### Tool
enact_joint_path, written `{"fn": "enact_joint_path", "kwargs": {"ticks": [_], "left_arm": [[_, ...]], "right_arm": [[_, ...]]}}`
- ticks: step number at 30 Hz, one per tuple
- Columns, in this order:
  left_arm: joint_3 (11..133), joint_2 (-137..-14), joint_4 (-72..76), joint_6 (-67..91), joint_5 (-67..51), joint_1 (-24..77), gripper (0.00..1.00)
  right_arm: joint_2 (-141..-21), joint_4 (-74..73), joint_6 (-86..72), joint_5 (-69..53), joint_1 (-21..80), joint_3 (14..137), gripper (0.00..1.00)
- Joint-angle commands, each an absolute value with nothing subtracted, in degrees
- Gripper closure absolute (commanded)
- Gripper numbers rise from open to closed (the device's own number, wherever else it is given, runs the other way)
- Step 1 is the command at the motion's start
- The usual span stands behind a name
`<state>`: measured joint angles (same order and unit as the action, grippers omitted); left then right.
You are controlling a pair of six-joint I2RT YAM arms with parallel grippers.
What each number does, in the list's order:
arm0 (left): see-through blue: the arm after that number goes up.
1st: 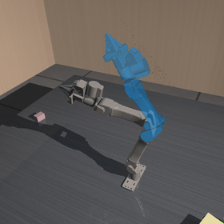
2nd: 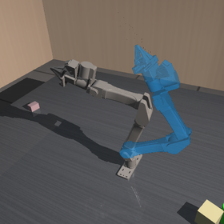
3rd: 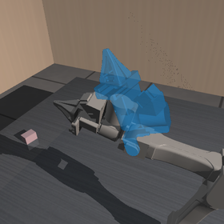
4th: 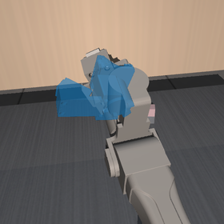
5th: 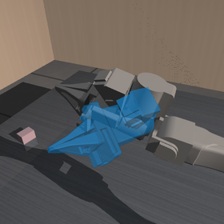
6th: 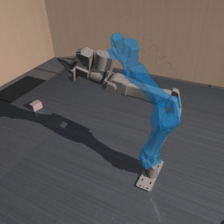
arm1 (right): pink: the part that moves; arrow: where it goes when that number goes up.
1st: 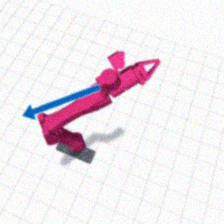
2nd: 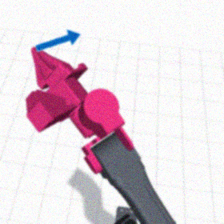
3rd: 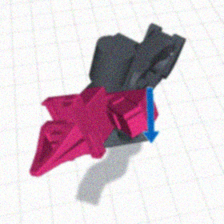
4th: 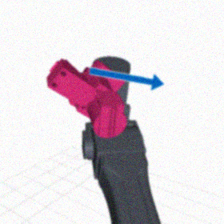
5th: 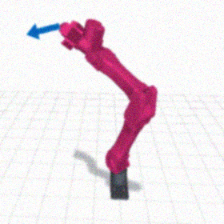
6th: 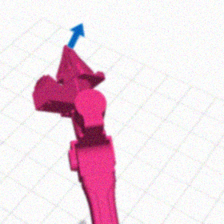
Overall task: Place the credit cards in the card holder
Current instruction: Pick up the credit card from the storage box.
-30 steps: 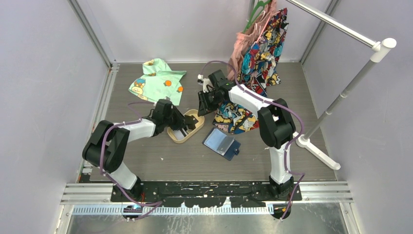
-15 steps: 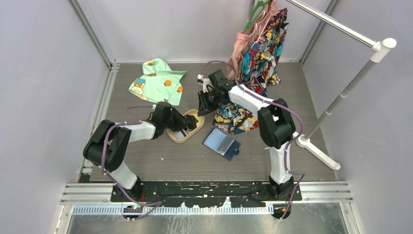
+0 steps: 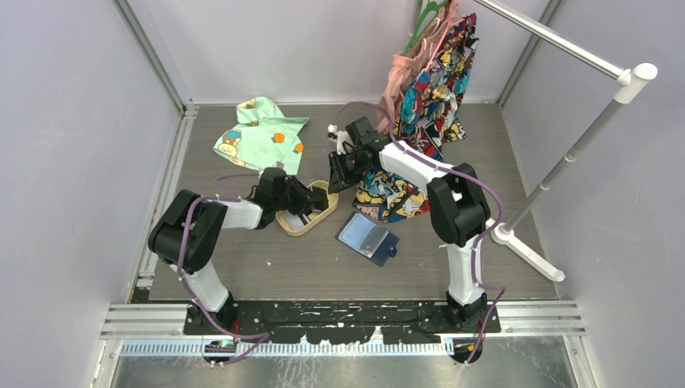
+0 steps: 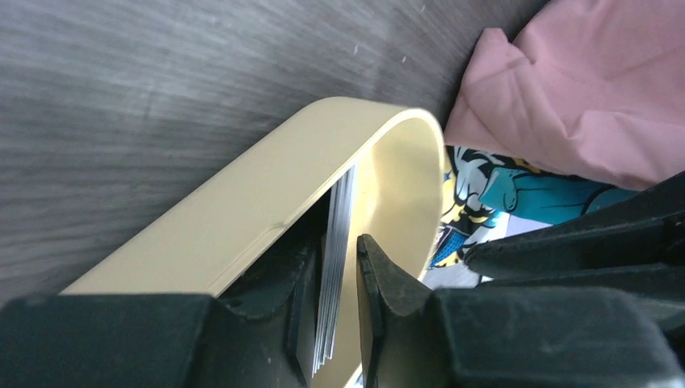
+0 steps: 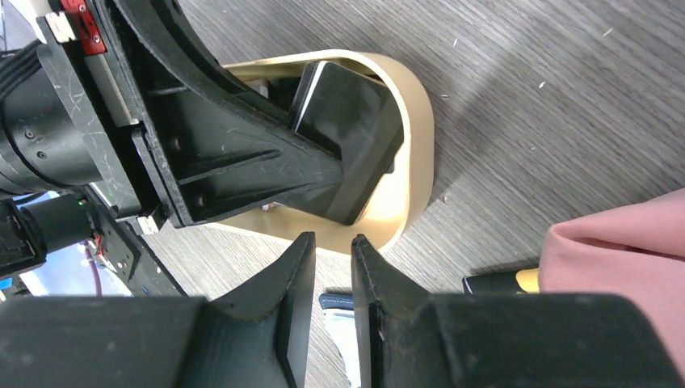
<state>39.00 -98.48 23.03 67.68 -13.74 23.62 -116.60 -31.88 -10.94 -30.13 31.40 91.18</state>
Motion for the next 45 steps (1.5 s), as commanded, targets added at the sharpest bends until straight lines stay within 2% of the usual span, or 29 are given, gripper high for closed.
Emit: {"fn": "enact_joint_path", "kwargs": {"ticks": [1, 4, 7, 8, 10, 19, 22, 27, 31, 45], "left_arm": [[42.9, -100.1, 23.4, 66.1, -14.4, 23.4, 0.77], [43.4, -101.0, 24.4, 66.1, -14.8, 23.6, 0.83], [43.9, -101.2, 24.8, 65.7, -15.3, 23.8, 0.91], [43.9, -100.9, 24.7, 65.5, -15.3, 23.9, 0.97], [43.5, -99.7, 23.7, 64.8, -14.7, 23.9, 1.0], [37.6, -92.8, 25.0, 65.5, -12.6, 23.6, 1.0], [36.8, -91.8, 24.3, 65.7, -11.7, 23.6, 0.95], [36.7, -91.7, 24.3, 66.0, -11.7, 23.7, 0.82], [36.4, -91.3, 24.6, 66.4, -11.9, 23.7, 0.78], [33.4, -88.3, 24.2, 66.6, -10.9, 23.1, 0.81]], "right_arm": [[-112.2, -30.3, -11.3, -31.0, 31.6, 91.7, 0.71], [-112.2, -30.3, -11.3, -31.0, 31.6, 91.7, 0.71], [-112.3, -30.4, -11.2, -31.0, 31.6, 91.7, 0.71], [-112.2, -30.4, -11.2, -31.0, 31.6, 91.7, 0.71], [-112.2, -30.5, -11.1, -31.0, 31.6, 91.7, 0.71], [-112.2, -30.5, -10.9, -31.1, 31.6, 91.6, 0.71], [-112.1, -30.4, -11.0, -31.2, 31.6, 91.6, 0.71], [-111.9, -30.4, -11.0, -31.1, 31.6, 91.4, 0.71], [-111.7, -30.4, -10.9, -30.9, 31.6, 91.3, 0.71], [-111.6, -30.4, -10.9, -31.1, 31.6, 91.2, 0.71]]}}
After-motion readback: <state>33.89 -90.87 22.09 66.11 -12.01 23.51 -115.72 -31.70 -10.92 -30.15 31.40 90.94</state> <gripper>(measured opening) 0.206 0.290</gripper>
